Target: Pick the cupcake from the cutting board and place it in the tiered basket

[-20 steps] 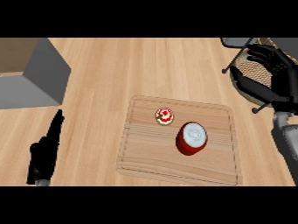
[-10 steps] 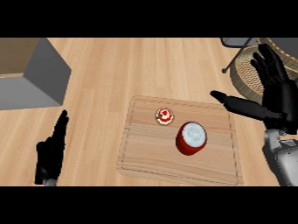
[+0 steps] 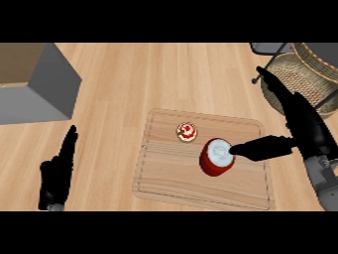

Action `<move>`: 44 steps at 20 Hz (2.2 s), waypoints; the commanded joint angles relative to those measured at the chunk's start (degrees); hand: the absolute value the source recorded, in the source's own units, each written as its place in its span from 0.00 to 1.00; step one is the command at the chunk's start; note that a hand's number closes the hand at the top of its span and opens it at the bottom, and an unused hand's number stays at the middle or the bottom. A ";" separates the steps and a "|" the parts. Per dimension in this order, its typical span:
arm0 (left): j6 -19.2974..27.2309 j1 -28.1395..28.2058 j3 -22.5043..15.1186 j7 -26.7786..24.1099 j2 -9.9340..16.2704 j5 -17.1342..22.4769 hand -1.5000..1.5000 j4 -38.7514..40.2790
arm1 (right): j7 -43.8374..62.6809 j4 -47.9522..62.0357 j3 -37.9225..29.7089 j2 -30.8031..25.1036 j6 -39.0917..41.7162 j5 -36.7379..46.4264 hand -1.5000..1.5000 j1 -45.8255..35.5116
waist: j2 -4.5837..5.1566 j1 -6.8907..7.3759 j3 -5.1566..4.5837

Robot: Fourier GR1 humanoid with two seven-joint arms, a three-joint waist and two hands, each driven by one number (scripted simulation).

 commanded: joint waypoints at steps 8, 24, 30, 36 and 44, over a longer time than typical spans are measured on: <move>-3.32 -0.88 1.32 1.21 -0.01 1.45 0.50 2.20 | 34.28 -4.27 13.13 6.26 8.65 17.55 0.00 -14.19 | 0.66 0.58 -0.14; -1.98 0.02 -0.41 2.74 -2.55 -1.31 0.50 0.21 | 38.14 12.80 15.73 19.83 20.66 23.13 0.00 -18.91 | 0.69 0.49 -0.06; -3.48 1.74 0.64 0.57 -2.68 -0.74 0.50 1.54 | 37.39 18.13 14.67 26.12 21.08 25.03 0.00 -20.55 | 0.70 0.64 -0.07; -3.19 -0.01 1.85 -0.23 -3.07 -1.27 0.50 3.56 | 34.71 26.55 12.35 26.59 26.40 24.12 0.00 -21.40 | 0.91 0.47 -0.12; -3.51 3.72 1.19 0.22 -2.64 -2.25 0.50 -0.87 | 36.21 27.64 9.43 29.46 29.34 23.83 0.00 -21.18 | 0.67 0.55 -0.06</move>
